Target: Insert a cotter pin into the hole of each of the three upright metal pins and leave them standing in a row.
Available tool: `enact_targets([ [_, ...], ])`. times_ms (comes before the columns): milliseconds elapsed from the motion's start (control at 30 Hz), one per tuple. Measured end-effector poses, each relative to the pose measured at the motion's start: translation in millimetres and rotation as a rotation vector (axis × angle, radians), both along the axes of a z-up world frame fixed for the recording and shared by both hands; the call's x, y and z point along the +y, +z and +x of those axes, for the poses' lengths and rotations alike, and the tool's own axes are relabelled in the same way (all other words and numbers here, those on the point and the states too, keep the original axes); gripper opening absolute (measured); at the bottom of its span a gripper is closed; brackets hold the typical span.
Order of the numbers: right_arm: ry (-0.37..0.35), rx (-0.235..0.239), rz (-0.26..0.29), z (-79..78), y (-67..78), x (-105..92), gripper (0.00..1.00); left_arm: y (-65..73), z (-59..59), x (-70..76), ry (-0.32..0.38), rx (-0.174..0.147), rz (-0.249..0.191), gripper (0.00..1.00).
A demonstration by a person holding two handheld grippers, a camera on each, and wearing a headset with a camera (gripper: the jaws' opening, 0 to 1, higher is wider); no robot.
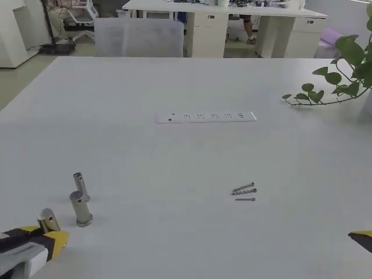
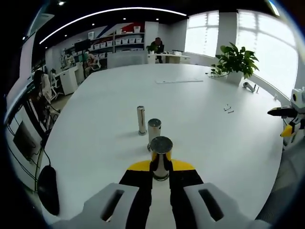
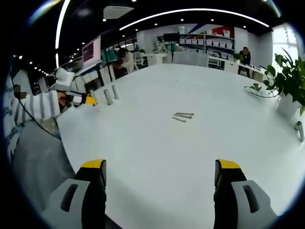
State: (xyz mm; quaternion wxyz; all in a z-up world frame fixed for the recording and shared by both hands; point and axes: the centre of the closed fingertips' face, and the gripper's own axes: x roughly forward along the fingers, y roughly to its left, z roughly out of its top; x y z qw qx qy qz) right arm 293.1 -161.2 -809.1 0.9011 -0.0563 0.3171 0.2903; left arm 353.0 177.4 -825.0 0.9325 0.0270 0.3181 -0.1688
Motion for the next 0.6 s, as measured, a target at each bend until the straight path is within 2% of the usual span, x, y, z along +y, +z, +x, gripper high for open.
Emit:
enact_targets([
  [33, 0.002, -0.002, 0.002, 0.3, 0.3, 0.1, 0.95, -0.2, -0.5, -5.2, -0.018, -0.01, 0.012, 0.11],
  [100, -0.002, -0.008, 0.024, 1.6, 2.8, 1.8, 0.95, -3.2, -1.2, -15.1, -0.039, -0.009, 0.014, 0.11],
  [167, 0.0, -0.013, 0.035, 2.4, 4.4, 2.8, 0.95, -6.8, -0.9, -24.2, -0.057, 0.002, 0.01, 0.11],
  [333, 0.008, -0.013, 0.03, 2.0, 3.9, 3.6, 0.95, -10.9, 3.4, -44.6, -0.069, 0.023, -0.03, 0.11],
  [367, 0.011, -0.009, 0.035, 1.5, 3.4, 4.7, 0.95, -12.0, 3.6, -48.1, -0.074, 0.025, -0.027, 0.11],
  [433, 0.008, -0.012, 0.058, 2.0, 5.0, 7.4, 0.95, -14.5, 5.3, -54.9, -0.083, 0.022, -0.013, 0.11],
  [567, 0.006, -0.018, 0.08, 2.7, 8.6, 8.6, 0.95, -14.1, 4.8, -70.6, -0.111, 0.02, -0.028, 0.11],
  [600, 0.002, -0.019, 0.101, 3.2, 10.9, 9.0, 0.95, -14.0, 5.3, -74.9, -0.127, 0.014, -0.023, 0.11],
])
